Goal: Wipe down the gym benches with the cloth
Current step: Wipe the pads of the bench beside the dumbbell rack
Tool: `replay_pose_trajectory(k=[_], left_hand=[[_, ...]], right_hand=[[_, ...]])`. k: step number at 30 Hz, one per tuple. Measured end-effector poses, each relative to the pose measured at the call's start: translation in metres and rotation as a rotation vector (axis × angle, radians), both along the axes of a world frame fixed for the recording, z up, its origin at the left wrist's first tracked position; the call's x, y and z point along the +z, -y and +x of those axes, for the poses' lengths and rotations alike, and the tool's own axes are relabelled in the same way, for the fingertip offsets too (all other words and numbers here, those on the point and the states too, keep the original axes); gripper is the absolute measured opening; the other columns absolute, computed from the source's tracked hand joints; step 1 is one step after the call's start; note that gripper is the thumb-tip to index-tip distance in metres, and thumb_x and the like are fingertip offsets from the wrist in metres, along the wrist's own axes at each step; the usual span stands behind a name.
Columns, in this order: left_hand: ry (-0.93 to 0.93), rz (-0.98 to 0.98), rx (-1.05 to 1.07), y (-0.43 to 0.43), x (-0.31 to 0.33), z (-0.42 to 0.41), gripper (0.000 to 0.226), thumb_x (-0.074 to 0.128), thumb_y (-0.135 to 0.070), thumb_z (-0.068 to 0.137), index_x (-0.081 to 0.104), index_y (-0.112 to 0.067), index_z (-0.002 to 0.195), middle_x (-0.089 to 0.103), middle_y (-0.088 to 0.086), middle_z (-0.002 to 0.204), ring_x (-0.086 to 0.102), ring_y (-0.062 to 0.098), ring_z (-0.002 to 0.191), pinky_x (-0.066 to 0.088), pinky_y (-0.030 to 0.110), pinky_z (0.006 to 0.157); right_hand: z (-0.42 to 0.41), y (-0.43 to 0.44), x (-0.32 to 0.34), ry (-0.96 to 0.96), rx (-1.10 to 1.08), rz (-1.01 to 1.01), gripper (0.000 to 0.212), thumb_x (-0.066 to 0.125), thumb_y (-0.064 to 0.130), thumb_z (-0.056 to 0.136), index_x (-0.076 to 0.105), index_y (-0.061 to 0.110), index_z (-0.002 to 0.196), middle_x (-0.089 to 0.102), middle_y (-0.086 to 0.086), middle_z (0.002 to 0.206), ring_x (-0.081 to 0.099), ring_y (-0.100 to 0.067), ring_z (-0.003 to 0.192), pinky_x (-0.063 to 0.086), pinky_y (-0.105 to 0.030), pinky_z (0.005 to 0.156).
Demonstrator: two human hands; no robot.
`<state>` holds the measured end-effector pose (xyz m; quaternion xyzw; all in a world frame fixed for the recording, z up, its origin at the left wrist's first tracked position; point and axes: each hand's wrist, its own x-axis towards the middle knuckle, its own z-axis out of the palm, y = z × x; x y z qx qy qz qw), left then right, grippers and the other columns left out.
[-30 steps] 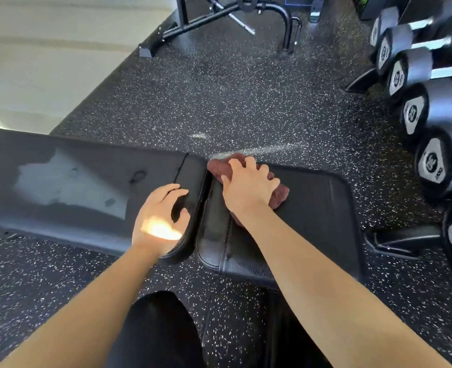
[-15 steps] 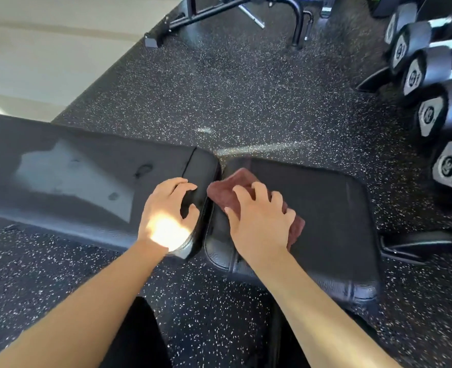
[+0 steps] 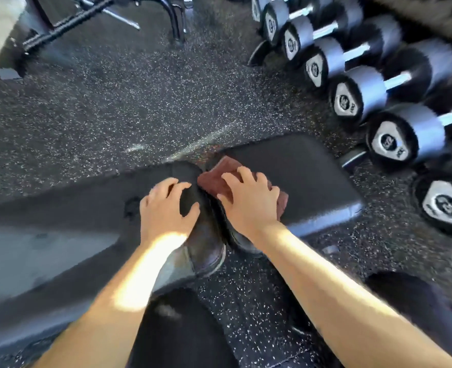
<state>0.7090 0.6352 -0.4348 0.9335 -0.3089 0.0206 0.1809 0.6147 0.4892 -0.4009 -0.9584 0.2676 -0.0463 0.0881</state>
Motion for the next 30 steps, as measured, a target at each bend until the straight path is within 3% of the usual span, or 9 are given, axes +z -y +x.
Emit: replay_pose_trajectory(k=[7,12,20,26,30], left_hand=[[-0.01,-0.045,-0.003,0.0,-0.003,0.004,0.043,0.052,-0.047,0.08,0.052,-0.031,0.12,0.045,-0.003,0.135,0.032,0.02,0.128,0.026,0.043,0.102],[-0.014,-0.073,-0.007,-0.001,-0.003,0.005,0.042,0.054,-0.044,0.081,0.054,-0.03,0.121,0.045,-0.003,0.136,0.033,0.02,0.129,0.026,0.042,0.103],[-0.05,-0.104,-0.03,-0.005,-0.002,0.004,0.04,0.054,-0.039,0.083,0.055,-0.027,0.121,0.046,-0.003,0.138,0.035,0.02,0.13,0.024,0.04,0.105],[-0.044,-0.13,-0.032,-0.006,-0.001,0.003,0.037,0.054,-0.036,0.083,0.056,-0.027,0.118,0.048,-0.005,0.134,0.036,0.018,0.128,0.024,0.037,0.105],[-0.033,-0.117,-0.026,-0.004,-0.001,0.001,0.036,0.054,-0.036,0.083,0.055,-0.027,0.117,0.048,-0.004,0.133,0.037,0.019,0.127,0.025,0.037,0.103]], right_hand=[[-0.041,-0.04,-0.006,0.082,-0.094,-0.09,0.032,0.052,0.041,0.09,0.052,0.033,0.121,0.051,-0.002,0.127,0.044,-0.035,0.112,0.039,-0.048,0.081],[-0.026,-0.038,-0.01,0.065,-0.141,-0.113,0.031,0.047,0.043,0.092,0.049,0.033,0.122,0.046,-0.002,0.129,0.039,-0.033,0.113,0.036,-0.045,0.081],[-0.063,-0.032,-0.01,0.181,-0.032,-0.149,0.031,0.058,0.037,0.087,0.058,0.03,0.118,0.054,-0.002,0.125,0.049,-0.032,0.108,0.041,-0.045,0.078],[-0.062,0.003,-0.008,0.136,-0.091,-0.055,0.039,0.041,0.05,0.092,0.047,0.035,0.128,0.047,0.005,0.132,0.044,-0.026,0.113,0.039,-0.044,0.084],[-0.034,0.007,-0.002,0.101,-0.161,0.015,0.037,0.04,0.049,0.093,0.043,0.038,0.128,0.044,0.005,0.134,0.041,-0.027,0.116,0.035,-0.048,0.089]])
